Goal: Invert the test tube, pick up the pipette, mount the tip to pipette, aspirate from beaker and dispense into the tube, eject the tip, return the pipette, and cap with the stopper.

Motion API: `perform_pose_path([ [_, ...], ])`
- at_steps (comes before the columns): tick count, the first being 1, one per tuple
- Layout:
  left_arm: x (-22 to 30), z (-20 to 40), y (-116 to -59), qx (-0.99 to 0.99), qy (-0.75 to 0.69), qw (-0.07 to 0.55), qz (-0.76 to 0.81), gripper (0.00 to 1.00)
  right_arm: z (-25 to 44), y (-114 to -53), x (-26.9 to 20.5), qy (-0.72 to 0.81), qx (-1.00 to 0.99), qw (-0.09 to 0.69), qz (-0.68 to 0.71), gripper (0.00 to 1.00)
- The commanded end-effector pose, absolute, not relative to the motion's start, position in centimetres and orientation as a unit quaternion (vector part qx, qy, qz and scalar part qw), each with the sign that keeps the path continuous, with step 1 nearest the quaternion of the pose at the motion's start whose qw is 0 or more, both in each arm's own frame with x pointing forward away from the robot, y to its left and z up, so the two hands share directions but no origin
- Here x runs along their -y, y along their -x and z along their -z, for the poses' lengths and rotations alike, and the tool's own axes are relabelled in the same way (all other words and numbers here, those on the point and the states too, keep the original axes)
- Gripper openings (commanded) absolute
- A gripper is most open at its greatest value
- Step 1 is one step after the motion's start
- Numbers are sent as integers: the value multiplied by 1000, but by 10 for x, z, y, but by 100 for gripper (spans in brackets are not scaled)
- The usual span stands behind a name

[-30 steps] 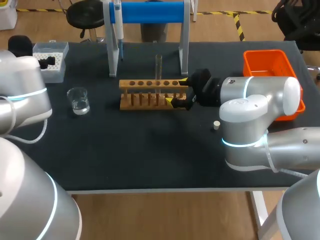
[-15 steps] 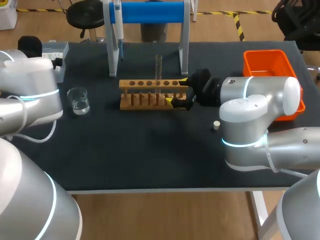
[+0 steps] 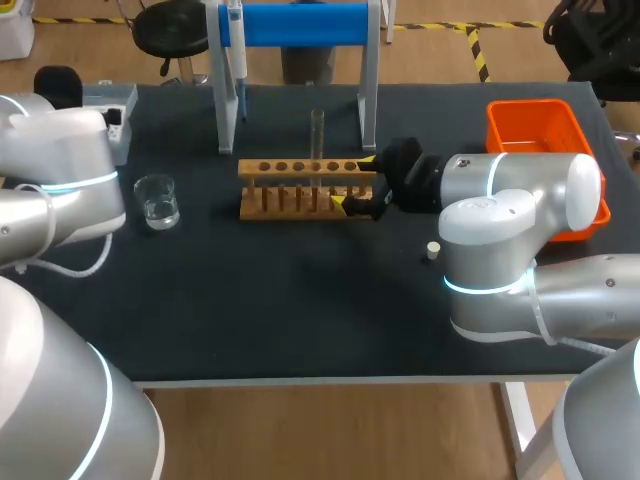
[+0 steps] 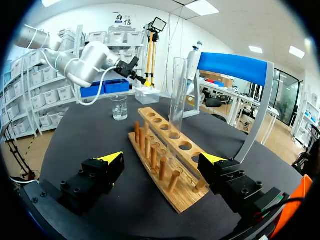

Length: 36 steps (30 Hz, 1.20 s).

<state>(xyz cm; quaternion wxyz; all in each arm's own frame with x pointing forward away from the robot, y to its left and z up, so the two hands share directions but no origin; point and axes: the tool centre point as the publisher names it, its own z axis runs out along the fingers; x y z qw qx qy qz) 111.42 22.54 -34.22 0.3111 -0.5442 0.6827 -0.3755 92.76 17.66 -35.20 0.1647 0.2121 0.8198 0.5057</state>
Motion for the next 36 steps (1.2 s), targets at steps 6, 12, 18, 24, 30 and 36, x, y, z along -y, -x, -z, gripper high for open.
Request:
perform_pose_path([
  [6, -227, 349, -1123, -682, 545, 308, 377, 57, 351, -928, -176, -211, -821, 163, -505, 100],
  [12, -229, 352, -1127, -680, 549, 306, 377, 55, 351, -928, -176, -211, -821, 163, -505, 100],
  [18, -230, 354, -1130, -678, 550, 306, 378, 51, 351, -928, -176, -211, -821, 163, -505, 100],
  [24, -230, 356, -1135, -679, 550, 305, 379, 54, 351, -928, -176, -211, -821, 163, -505, 100],
  [30, -231, 358, -1138, -680, 549, 304, 380, 52, 351, -928, -176, -211, -821, 163, -505, 100],
  [36, -231, 361, -1140, -679, 550, 303, 380, 53, 351, -928, -176, -211, -821, 163, -505, 100],
])
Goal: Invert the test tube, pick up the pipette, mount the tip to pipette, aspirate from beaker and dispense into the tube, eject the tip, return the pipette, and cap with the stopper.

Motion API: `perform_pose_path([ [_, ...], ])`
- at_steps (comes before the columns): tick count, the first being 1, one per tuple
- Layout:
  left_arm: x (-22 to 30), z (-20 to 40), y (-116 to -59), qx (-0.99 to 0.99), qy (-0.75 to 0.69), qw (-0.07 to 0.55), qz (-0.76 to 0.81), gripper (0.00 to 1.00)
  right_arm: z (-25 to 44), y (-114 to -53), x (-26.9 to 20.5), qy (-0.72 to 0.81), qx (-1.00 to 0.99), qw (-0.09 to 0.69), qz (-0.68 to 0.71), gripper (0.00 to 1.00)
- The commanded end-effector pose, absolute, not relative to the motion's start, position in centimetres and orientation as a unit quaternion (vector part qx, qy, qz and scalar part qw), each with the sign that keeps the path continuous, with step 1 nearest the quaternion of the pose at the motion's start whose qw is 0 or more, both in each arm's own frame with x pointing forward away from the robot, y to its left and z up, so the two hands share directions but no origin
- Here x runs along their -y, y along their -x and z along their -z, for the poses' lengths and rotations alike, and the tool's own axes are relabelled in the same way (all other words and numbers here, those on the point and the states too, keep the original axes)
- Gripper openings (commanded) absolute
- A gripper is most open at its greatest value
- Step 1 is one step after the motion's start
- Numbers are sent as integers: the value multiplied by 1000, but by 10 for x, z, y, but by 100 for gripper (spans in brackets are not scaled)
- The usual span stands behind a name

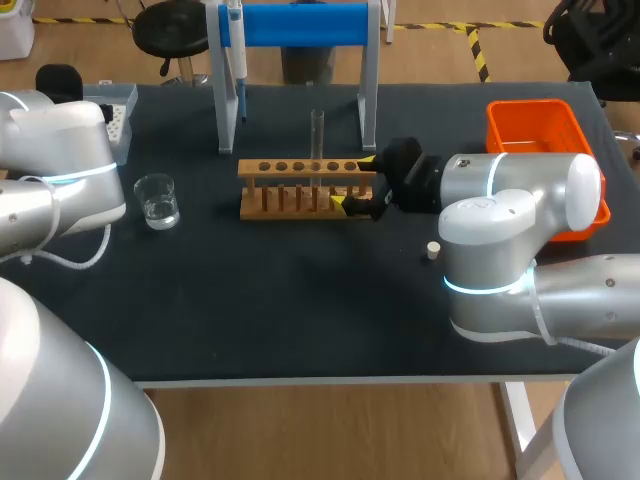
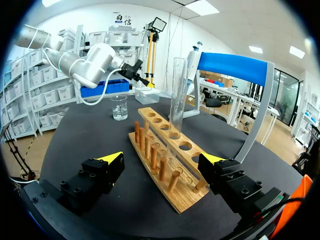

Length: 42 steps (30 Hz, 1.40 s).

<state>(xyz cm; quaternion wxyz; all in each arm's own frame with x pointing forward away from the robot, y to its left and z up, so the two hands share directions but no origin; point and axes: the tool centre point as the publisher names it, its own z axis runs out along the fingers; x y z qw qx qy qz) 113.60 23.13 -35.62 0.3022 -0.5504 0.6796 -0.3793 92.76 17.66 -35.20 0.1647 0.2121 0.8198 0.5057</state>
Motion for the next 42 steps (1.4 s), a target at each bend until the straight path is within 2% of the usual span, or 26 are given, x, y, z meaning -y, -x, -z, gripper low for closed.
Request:
perform_pose_path([
  [1, -231, 361, -1140, -679, 550, 303, 380, 53, 351, -928, -176, -211, -821, 163, -505, 100],
  [16, -233, 365, -1145, -682, 548, 303, 378, 49, 351, -928, -176, -211, -821, 163, -505, 100],
  [42, -235, 368, -1150, -688, 543, 303, 374, 50, 351, -928, -176, -211, -821, 163, -505, 100],
])
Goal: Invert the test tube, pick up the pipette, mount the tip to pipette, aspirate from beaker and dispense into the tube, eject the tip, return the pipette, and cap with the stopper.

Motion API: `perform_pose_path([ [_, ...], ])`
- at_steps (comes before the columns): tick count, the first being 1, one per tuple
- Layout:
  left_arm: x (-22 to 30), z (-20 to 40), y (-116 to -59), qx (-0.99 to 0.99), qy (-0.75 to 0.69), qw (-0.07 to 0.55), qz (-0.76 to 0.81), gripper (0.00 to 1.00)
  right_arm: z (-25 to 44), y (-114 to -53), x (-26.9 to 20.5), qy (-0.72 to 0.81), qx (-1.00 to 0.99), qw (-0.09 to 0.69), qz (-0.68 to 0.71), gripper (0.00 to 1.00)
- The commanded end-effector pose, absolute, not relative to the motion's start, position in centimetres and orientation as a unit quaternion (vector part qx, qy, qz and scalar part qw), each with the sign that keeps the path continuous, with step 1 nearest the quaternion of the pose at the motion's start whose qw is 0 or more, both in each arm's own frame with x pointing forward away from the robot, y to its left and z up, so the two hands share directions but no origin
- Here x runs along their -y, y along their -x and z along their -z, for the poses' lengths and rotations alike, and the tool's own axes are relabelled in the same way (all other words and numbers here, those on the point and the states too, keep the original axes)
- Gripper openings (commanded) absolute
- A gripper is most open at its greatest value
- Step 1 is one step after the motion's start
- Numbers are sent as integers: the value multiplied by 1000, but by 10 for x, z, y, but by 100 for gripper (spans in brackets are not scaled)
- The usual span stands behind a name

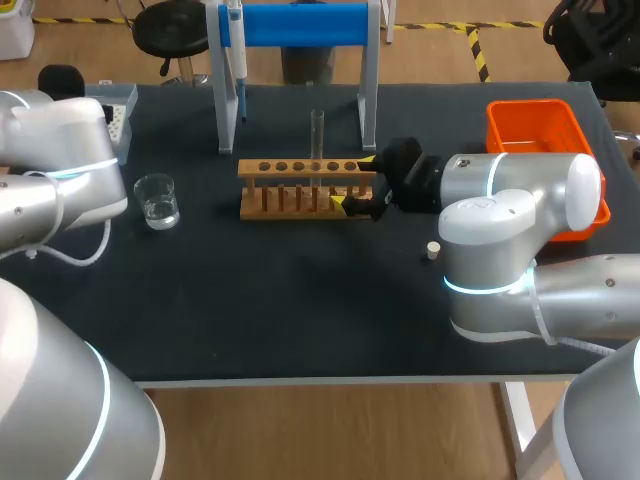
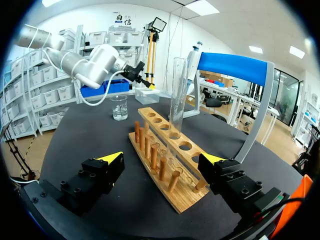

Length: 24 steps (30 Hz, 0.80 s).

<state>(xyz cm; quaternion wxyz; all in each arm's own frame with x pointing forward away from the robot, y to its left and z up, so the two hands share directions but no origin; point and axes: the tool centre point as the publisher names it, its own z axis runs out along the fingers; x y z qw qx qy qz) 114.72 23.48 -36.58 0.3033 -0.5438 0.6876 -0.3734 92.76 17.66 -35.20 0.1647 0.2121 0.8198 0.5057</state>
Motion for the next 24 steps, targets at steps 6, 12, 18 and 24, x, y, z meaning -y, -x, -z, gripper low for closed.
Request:
perform_pose_path([
  [6, -235, 369, -1151, -689, 542, 304, 373, 47, 351, -928, -176, -211, -821, 163, -505, 100],
  [12, -235, 369, -1151, -690, 542, 303, 373, 40, 351, -928, -176, -211, -821, 163, -505, 100],
  [18, -234, 369, -1151, -690, 542, 303, 372, 36, 351, -928, -176, -211, -821, 163, -505, 100],
  [24, -234, 369, -1151, -690, 542, 303, 372, 30, 351, -928, -176, -211, -821, 163, -505, 100],
])
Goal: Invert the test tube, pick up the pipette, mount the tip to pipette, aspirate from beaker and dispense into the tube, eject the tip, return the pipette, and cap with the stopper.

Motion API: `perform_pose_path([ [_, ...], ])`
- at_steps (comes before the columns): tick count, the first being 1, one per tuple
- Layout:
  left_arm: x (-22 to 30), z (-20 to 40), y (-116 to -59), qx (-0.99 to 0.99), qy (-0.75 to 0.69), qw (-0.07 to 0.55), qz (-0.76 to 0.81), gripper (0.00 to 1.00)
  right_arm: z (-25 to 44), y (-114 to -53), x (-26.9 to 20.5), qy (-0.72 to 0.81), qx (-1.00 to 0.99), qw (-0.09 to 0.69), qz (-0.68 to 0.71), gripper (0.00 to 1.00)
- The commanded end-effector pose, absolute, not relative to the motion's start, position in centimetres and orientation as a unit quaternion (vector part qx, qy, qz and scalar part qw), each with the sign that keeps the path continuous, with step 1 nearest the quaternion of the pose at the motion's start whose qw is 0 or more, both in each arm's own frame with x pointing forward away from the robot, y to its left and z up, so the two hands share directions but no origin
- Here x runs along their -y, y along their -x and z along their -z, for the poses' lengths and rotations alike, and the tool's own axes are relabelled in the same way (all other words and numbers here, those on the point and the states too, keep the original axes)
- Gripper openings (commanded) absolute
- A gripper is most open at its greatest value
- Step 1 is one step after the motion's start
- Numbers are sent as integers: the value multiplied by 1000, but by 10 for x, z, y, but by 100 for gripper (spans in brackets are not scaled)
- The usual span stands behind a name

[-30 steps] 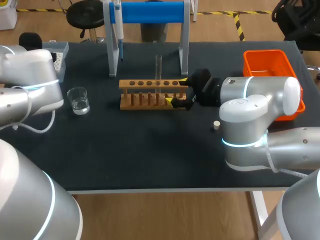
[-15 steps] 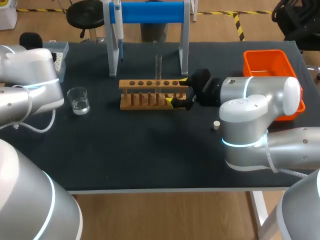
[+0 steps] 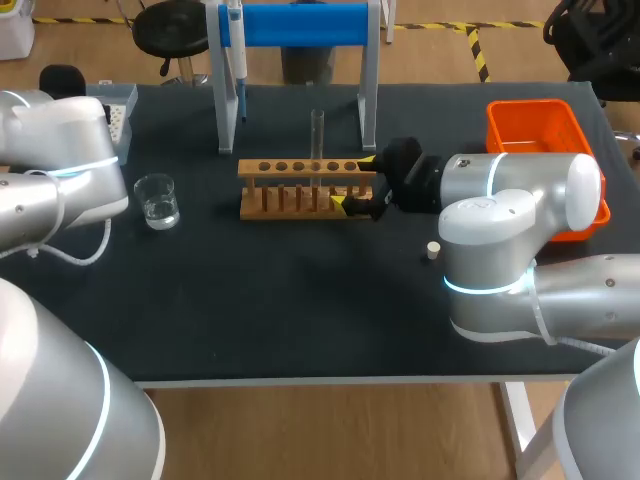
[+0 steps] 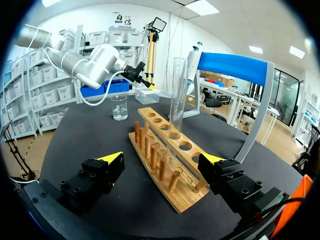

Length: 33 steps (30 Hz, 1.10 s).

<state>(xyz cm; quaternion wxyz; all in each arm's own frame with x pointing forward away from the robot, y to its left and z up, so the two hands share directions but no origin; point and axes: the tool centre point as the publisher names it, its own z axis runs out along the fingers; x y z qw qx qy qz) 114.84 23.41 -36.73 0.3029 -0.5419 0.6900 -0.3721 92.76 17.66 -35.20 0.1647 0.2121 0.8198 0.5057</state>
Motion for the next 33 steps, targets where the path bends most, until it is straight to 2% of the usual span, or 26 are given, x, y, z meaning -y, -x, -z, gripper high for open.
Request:
perform_pose_path([
  [1, -234, 369, -1151, -690, 542, 303, 372, 29, 351, -928, -176, -211, -821, 163, -505, 100],
  [13, -234, 368, -1150, -690, 542, 303, 373, 11, 351, -928, -176, -211, -821, 163, -505, 100],
  [17, -234, 368, -1150, -689, 542, 304, 373, 0, 351, -928, -176, -211, -821, 163, -505, 100],
  [33, -232, 362, -1147, -689, 539, 309, 372, 0, 351, -928, -176, -211, -821, 163, -505, 100],
])
